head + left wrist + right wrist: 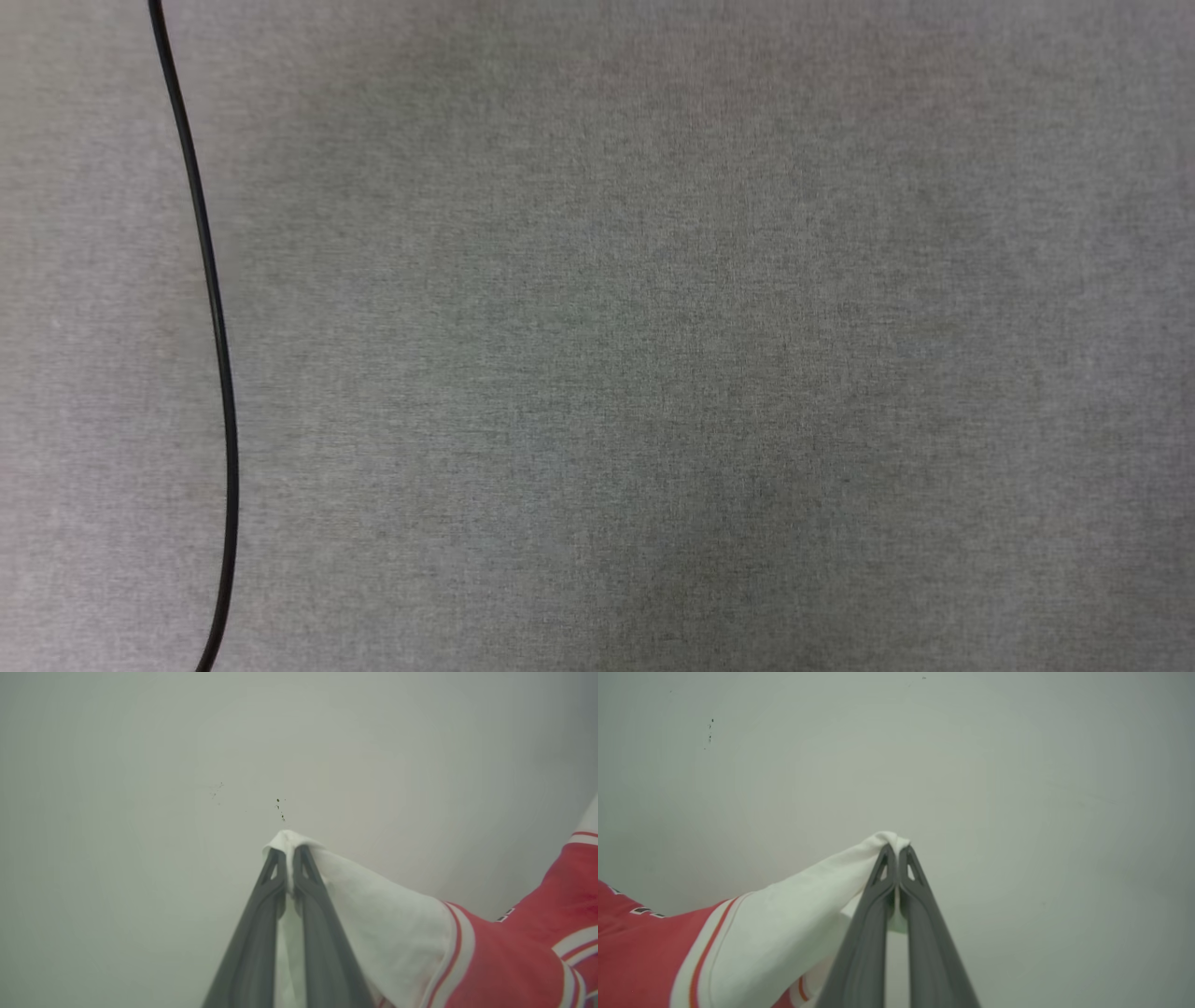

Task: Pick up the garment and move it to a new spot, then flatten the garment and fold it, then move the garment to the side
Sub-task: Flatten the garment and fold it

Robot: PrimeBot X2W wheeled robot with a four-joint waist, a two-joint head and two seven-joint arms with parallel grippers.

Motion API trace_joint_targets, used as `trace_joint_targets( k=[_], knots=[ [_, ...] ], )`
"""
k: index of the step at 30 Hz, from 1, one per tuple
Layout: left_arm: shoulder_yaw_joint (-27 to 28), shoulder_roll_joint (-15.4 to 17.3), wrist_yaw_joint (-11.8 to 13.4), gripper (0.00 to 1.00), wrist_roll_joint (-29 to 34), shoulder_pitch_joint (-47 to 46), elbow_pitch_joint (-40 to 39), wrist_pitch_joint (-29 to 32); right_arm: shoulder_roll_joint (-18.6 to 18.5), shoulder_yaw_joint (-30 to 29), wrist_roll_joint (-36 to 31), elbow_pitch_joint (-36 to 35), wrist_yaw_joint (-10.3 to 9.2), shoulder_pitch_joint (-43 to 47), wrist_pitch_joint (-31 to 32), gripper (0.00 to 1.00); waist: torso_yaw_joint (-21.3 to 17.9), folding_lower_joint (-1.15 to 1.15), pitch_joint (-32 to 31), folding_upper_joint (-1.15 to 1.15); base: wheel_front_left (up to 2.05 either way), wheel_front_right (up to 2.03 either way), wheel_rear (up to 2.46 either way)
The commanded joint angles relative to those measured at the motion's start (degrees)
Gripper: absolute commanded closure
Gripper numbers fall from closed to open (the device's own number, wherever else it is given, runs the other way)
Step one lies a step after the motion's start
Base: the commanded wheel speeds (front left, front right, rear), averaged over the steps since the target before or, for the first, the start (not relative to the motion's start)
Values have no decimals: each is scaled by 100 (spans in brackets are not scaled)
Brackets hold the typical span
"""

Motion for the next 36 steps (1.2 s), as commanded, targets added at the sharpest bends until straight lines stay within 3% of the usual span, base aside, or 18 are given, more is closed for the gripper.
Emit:
trace_joint_targets(
  k=[1,11,18,23,29,36],
  knots=[
    [4,-51,-67,100,49,-193,201,-19,71,11,-48,219,-9,-308,-95,100,-38,-2,133,0,0,0,0],
    [80,-353,-467,100,-29,-740,1470,-441,452,420,-139,1585,-9,-1280,-652,100,-70,-2,518,0,0,0,0],
    [-36,-400,-645,100,-17,-45,1708,-777,550,762,66,1973,-9,-772,-1211,100,-33,-2,544,0,0,0,0],
    [140,-314,-665,100,-4,920,1251,-845,474,1059,349,1903,-9,87,-1675,100,19,-2,270,0,0,0,0],
    [650,-98,-412,100,71,2761,131,-850,390,1295,774,1532,-9,1510,-1938,100,6,-2,-243,0,0,0,0],
    [1268,-31,85,100,18,5062,-959,-847,225,1292,1083,998,-9,3374,-2021,100,-15,-2,-892,0,0,0,0]
  ],
)
